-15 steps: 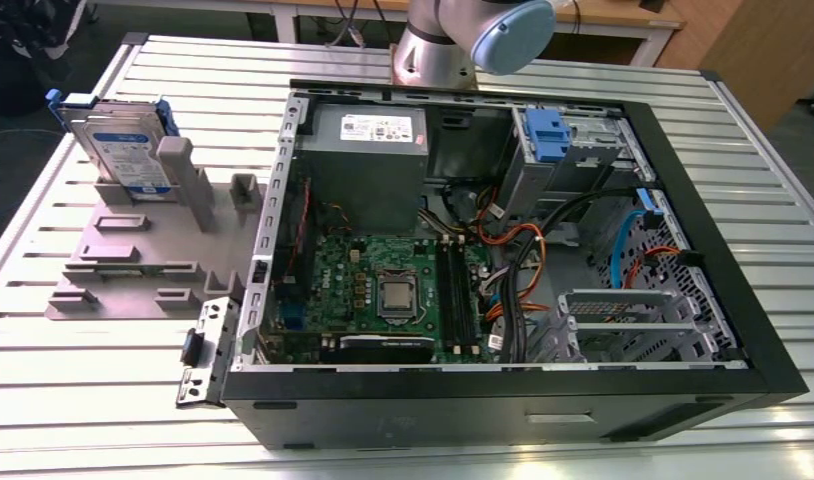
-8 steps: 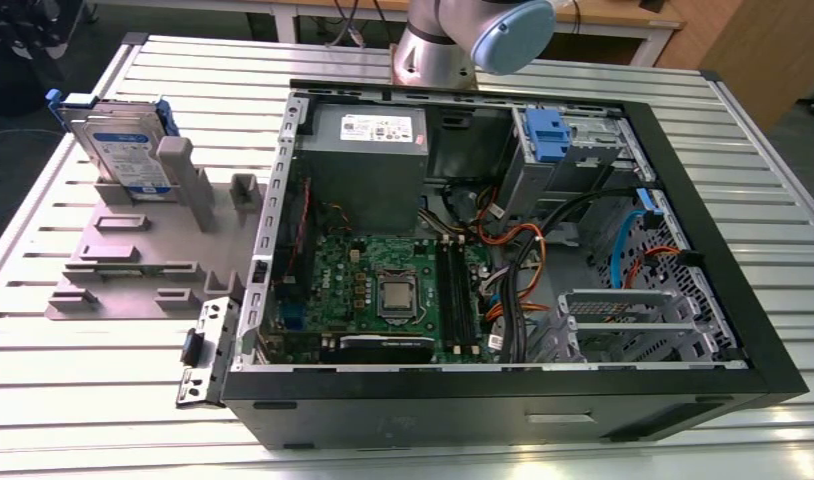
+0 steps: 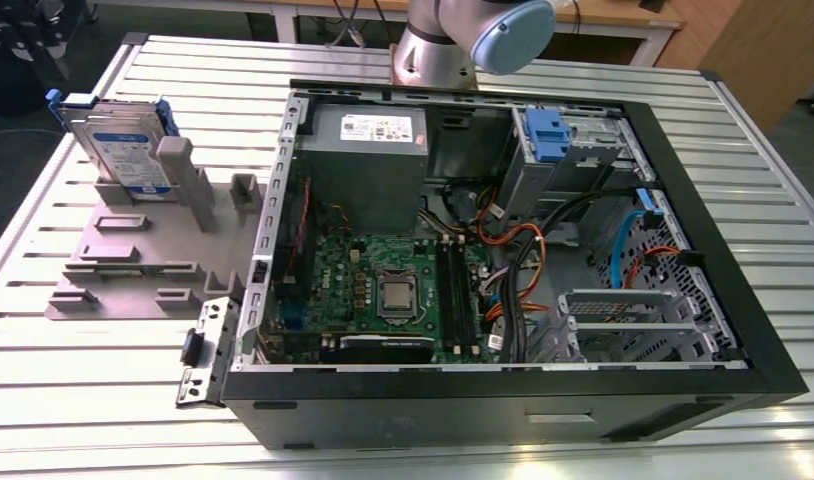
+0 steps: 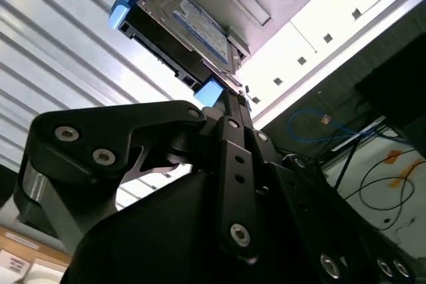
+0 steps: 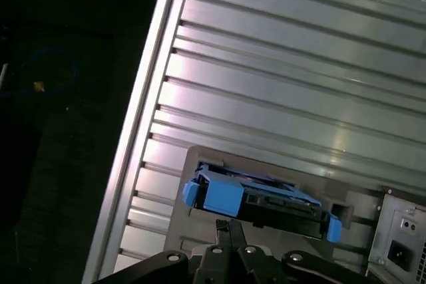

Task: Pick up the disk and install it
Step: 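Pick up the disk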

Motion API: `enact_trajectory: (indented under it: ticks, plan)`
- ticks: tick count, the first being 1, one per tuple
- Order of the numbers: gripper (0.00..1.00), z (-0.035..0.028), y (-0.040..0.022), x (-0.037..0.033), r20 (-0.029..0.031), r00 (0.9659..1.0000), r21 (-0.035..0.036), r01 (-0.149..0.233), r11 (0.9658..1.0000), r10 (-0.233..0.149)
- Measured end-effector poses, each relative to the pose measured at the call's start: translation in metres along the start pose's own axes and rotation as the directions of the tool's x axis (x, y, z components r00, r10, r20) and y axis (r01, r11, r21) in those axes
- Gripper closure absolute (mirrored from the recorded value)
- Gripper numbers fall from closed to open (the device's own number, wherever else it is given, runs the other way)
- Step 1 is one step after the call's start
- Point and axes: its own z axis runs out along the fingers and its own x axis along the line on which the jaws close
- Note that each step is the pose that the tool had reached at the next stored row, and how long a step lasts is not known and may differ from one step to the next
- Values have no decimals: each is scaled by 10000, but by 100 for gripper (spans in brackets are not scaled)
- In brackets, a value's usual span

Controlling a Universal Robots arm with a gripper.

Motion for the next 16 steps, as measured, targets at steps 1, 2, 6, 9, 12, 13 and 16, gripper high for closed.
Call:
enact_trajectory:
  ticks: [1, 2, 6, 9, 12, 13, 16]
  plan:
    - [89, 1, 0, 0, -7, 9998, -1, 180, 9998, -180]
    - [89, 2, 0, 0, -14, 9994, -2, 358, 9994, -358]
    - [89, 6, 0, 0, -42, 9941, -8, 1086, 9941, -1086]
    - [89, 9, 0, 0, -63, 9865, -14, 1636, 9865, -1636]
    - [89, 12, 0, 0, -84, 9762, -21, 2166, 9763, -2166]
    - [89, 14, -1, 0, -90, 9722, -24, 2341, 9722, -2341]
    - [89, 18, -1, 0, -110, 9578, -33, 2871, 9579, -2871]
